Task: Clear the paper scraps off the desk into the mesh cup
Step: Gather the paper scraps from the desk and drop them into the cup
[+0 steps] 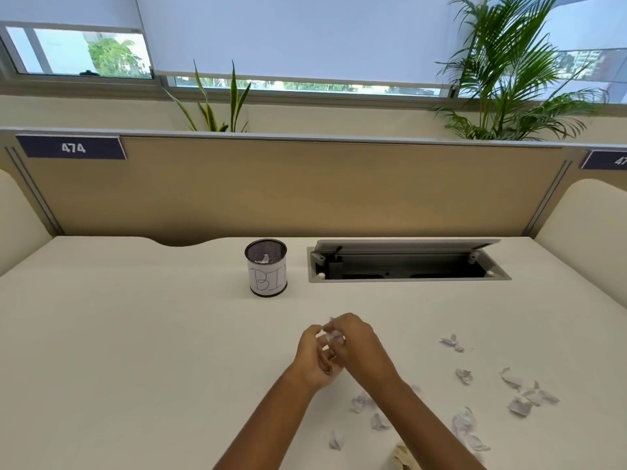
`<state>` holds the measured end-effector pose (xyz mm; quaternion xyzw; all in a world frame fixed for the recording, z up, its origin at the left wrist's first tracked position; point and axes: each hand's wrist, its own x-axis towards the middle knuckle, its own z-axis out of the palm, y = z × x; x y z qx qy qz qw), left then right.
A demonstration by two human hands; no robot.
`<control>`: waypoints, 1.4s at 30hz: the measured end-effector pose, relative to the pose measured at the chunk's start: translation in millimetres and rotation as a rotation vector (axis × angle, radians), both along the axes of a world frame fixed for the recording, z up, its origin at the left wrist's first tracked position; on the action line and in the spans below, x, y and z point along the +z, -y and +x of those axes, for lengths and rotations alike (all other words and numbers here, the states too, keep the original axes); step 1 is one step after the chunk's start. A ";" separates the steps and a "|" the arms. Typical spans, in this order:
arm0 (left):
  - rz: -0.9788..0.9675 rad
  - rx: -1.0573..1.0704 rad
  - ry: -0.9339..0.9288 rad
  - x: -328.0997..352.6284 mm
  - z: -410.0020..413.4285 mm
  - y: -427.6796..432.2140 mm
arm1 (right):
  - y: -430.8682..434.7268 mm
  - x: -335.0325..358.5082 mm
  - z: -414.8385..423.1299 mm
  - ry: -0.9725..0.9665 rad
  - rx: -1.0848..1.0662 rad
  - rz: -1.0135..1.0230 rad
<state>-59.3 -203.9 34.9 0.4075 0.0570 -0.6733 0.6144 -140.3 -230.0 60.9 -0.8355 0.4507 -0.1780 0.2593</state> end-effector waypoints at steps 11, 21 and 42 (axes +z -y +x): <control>-0.053 0.356 -0.107 34.0 69.1 9.0 | 16.2 -21.7 5.5 0.064 0.060 0.022; -0.065 0.412 0.178 97.8 129.3 59.8 | 18.8 -60.7 -2.9 -0.323 0.069 0.032; 0.110 -0.895 1.639 -12.9 9.8 -25.9 | 32.8 -38.6 -97.2 -0.182 -0.055 0.147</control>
